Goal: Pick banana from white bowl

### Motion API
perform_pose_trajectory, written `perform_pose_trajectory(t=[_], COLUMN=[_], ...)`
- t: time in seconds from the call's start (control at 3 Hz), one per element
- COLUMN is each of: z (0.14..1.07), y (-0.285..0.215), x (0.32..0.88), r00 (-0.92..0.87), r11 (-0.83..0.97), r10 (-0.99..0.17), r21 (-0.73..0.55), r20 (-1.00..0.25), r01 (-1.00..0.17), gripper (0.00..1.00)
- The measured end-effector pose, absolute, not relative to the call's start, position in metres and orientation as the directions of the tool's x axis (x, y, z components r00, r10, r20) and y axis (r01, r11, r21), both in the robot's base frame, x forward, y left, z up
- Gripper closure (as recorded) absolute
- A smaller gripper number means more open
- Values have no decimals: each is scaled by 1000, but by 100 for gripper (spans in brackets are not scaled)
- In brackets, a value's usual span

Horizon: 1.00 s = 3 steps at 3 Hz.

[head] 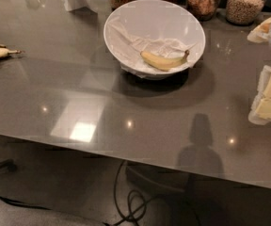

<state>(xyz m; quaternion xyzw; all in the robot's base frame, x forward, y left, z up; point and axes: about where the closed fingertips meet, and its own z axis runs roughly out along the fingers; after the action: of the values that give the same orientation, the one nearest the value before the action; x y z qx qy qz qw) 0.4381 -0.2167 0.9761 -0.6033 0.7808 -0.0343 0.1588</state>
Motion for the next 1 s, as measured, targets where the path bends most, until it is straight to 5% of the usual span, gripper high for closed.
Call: perform_pose_trajectory(t=[1.0], z=[971], y=[-164], x=[490], r00=[-218], r11=[321], r10=[-894], r21=[-223], r20=[-391], r01=[-920], gripper=[0])
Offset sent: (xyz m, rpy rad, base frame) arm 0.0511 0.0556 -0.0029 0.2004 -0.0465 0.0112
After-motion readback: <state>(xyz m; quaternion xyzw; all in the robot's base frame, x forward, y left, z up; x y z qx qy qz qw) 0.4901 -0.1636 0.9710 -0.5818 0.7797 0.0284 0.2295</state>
